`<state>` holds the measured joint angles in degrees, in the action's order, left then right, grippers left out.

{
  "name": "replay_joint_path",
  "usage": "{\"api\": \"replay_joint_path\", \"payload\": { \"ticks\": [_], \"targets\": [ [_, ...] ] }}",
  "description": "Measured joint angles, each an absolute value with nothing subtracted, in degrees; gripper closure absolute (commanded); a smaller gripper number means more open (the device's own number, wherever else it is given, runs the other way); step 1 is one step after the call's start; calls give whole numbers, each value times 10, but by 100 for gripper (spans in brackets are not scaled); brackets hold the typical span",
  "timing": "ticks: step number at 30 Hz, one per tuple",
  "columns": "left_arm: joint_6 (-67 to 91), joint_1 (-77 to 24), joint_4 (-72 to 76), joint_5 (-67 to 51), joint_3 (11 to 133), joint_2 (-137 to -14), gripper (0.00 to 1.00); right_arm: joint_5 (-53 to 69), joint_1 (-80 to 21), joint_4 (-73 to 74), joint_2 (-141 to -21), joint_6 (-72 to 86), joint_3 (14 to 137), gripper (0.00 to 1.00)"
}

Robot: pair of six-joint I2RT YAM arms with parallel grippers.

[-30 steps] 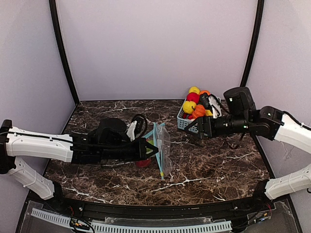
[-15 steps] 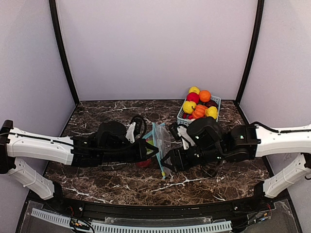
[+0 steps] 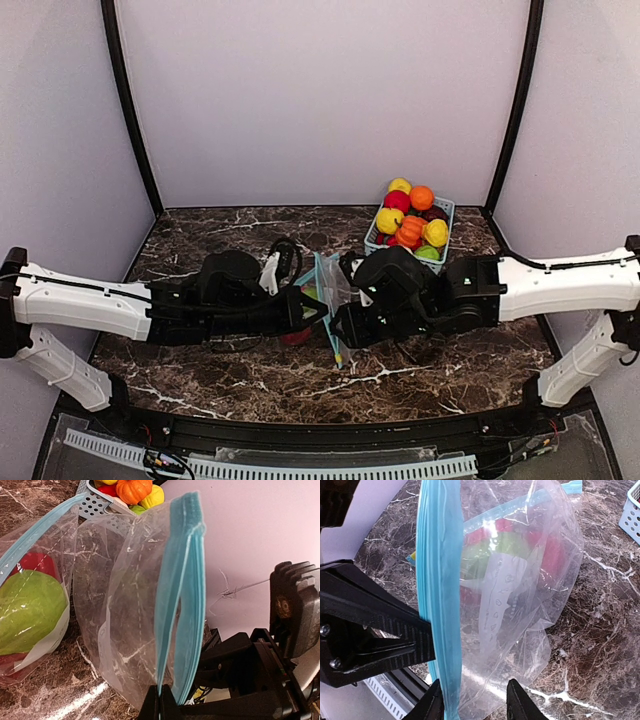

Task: Place the food in the zip-top bag and seal the zipper
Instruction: Pass from the left arm to the right

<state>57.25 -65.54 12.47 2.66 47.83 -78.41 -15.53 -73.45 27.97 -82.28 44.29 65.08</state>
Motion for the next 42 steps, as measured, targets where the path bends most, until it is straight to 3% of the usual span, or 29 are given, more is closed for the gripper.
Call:
{"api": "replay_joint_path", "payload": {
  "ticks": [8, 16, 20, 25, 28, 34, 42],
  "targets": [
    [575, -658, 134, 29, 469, -784, 99, -187, -735, 307, -850, 466, 658, 99],
    [560, -667, 78, 61, 457, -767, 99, -200, -735, 332, -839, 463, 658, 100],
    [528, -672, 38, 60, 462, -762, 82, -173, -734, 343, -819, 438, 658, 100],
    [472, -675, -2, 46, 489, -759, 39, -122, -731, 375, -804, 411, 659, 100],
    [436, -675, -27, 46, 504, -741, 20, -91, -731, 390, -803, 399, 659, 100],
    [366, -674, -109, 50, 565, -696, 2, -56, -731, 408, -803, 384, 659, 100],
    [274, -674, -195, 46, 629, -712, 1, -29, -731, 412, -813, 366, 678, 100]
  ]
}}
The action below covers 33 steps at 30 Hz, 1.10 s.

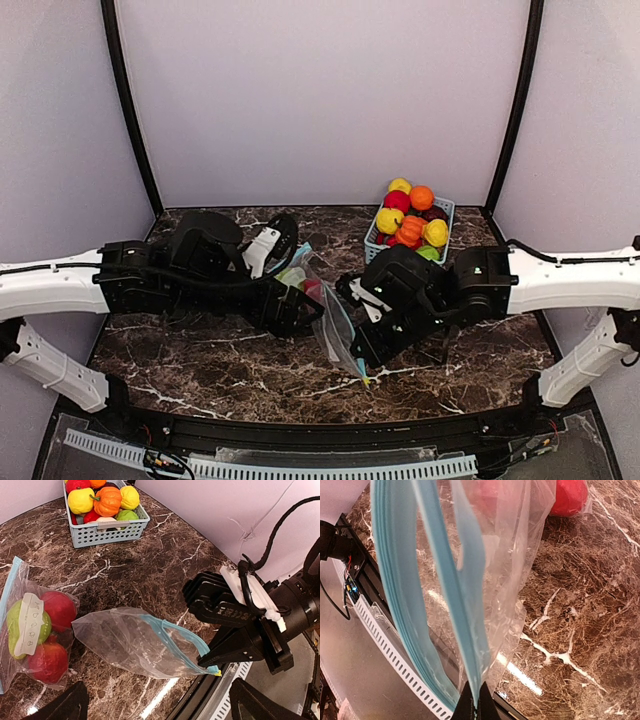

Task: Place the food in the zip-top bag and seal the zipper
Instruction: Pass from the left arm to the right, then pass from the right arm to the left

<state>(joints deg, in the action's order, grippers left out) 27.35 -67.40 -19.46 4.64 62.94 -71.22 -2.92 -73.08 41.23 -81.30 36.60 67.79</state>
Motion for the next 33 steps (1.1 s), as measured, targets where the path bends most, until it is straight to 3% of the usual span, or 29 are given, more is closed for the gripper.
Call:
{"api": "replay_joint_path", "payload": {
  "ticks": [22, 33],
  "targets": [
    [92, -618, -224, -17, 696, -796, 2, 21, -731, 412, -827, 343, 688, 100],
    [21, -606, -213, -90, 701, -815, 19, 34, -731, 412, -827, 341, 688, 100]
  ]
}}
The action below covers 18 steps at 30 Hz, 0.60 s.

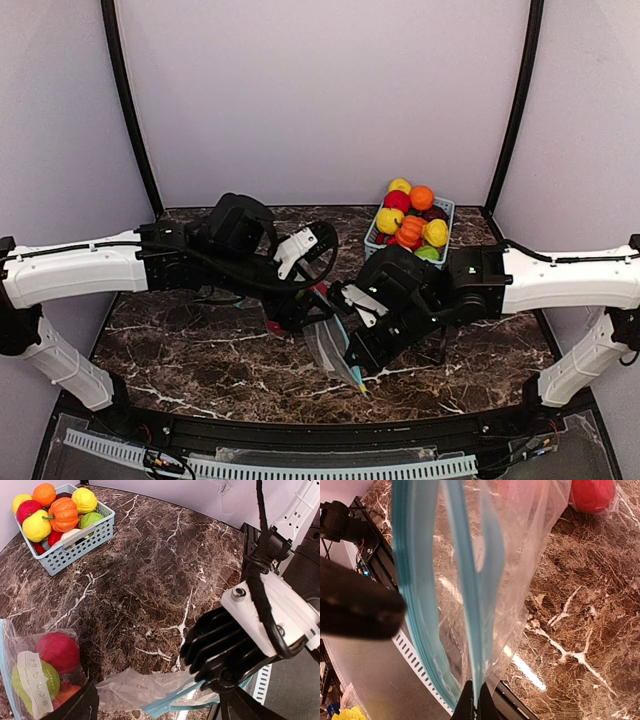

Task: Place the food in the zip-top bag and seal the zipper
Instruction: Pass from the right arm to the left

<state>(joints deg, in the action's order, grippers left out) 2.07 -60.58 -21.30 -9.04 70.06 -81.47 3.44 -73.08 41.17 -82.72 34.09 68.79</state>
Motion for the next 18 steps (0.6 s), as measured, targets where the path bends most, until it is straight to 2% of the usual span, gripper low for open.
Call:
{"api": "replay_joint_path", "payload": {
  "ticks": [18],
  "targets": [
    [-10, -605, -189, -127, 701, -835, 66, 27, -731, 410, -820, 347, 688, 100]
  ]
}}
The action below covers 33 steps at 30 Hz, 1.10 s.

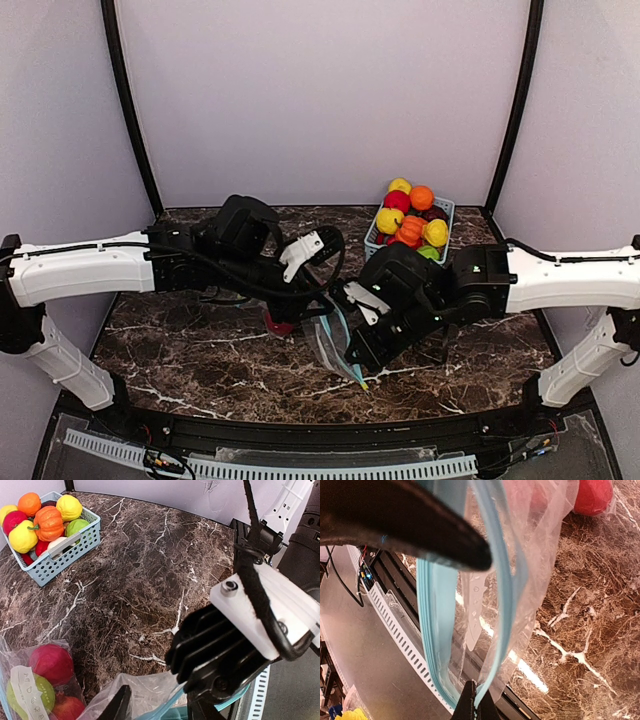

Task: Place the food in the zip-top bag and seal the zipper
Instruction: Pass from the right arm to the left

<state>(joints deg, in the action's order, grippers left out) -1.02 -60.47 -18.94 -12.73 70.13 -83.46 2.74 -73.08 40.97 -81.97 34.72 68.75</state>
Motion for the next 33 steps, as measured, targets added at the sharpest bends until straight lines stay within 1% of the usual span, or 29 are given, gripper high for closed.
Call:
{"api": "replay_joint_path", "payload": {
  "ticks": [1, 2, 7, 9, 11, 12, 13, 15, 16, 17, 19, 22, 25, 29, 33],
  "targets": [
    [-10, -604, -189, -127, 701, -835, 71, 25, -731, 409, -819, 349, 687, 100],
    [-10, -604, -189, -127, 701, -835, 73, 23, -730, 410, -817, 350, 687, 100],
    [-8, -602, -189, -128, 695, -835, 91, 15, -723, 410, -809, 362, 682, 100],
    [-6, -602, -189, -130, 689, -835, 97, 10, -718, 410, -809, 366, 682, 100],
    [-1, -602, -189, -131, 685, -835, 99, 2, -713, 410, -809, 372, 681, 100],
    [2, -602, -190, -131, 683, -835, 99, -1, -710, 410, -809, 374, 680, 96],
    [6, -602, -190, -130, 681, -835, 99, -3, -707, 411, -809, 376, 680, 85],
    [20, -602, -191, -126, 677, -835, 99, -10, -700, 410, -808, 382, 680, 61],
    [29, -602, -194, -123, 677, -835, 99, -13, -697, 411, -806, 381, 680, 51],
    [41, -602, -197, -117, 675, -835, 99, -16, -695, 411, -802, 384, 680, 43],
    [67, -602, -203, -106, 671, -835, 99, -23, -691, 412, -789, 379, 680, 32],
    [120, -602, -206, -86, 652, -833, 99, -31, -683, 413, -755, 376, 680, 22],
    [175, -602, -208, -75, 620, -823, 99, -40, -650, 415, -719, 366, 681, 17],
    [247, -602, -205, -64, 579, -802, 99, -58, -562, 423, -703, 340, 687, 13],
    [300, -602, -185, -57, 549, -781, 99, -72, -464, 429, -724, 306, 697, 10]
  ]
}}
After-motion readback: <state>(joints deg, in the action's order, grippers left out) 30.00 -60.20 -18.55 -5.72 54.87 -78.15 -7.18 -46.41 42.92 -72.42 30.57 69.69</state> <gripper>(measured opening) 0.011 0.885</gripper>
